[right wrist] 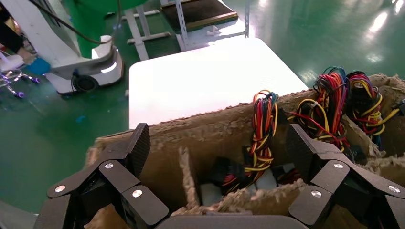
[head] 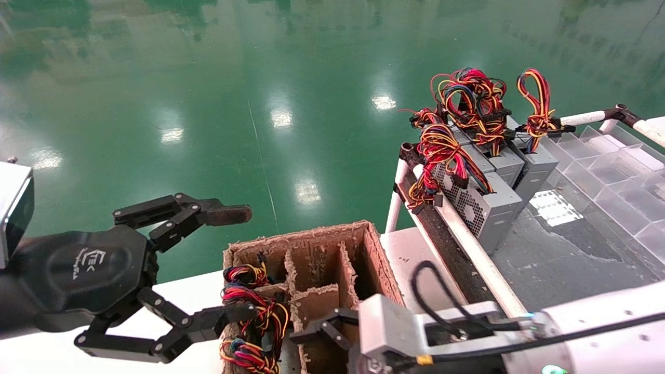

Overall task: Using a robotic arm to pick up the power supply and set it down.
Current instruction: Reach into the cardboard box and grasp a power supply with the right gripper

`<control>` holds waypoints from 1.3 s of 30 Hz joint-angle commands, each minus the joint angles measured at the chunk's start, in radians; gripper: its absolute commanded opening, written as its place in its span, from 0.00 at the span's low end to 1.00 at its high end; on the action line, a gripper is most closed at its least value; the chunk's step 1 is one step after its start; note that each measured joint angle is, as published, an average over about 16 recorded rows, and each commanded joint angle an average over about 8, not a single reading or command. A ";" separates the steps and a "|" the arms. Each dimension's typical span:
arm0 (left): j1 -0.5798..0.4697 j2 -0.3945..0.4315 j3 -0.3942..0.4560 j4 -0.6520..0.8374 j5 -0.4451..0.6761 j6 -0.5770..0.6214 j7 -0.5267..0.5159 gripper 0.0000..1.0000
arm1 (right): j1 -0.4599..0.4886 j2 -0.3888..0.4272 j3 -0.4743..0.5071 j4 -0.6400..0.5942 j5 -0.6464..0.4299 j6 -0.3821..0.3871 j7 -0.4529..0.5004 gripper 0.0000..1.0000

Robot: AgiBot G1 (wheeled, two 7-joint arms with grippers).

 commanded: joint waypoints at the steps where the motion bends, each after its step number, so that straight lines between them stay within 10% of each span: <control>1: 0.000 0.000 0.000 0.000 0.000 0.000 0.000 1.00 | 0.008 -0.025 -0.011 -0.017 -0.023 0.014 -0.008 1.00; 28: 0.000 0.000 0.000 0.000 0.000 0.000 0.000 1.00 | -0.003 -0.148 -0.060 -0.054 -0.146 0.151 -0.029 0.98; 36: 0.000 0.000 0.000 0.000 0.000 0.000 0.000 1.00 | 0.003 -0.190 -0.072 -0.134 -0.152 0.151 -0.051 0.08; 39: 0.000 0.000 0.000 0.000 0.000 0.000 0.000 1.00 | 0.004 -0.195 -0.068 -0.156 -0.143 0.145 -0.063 0.00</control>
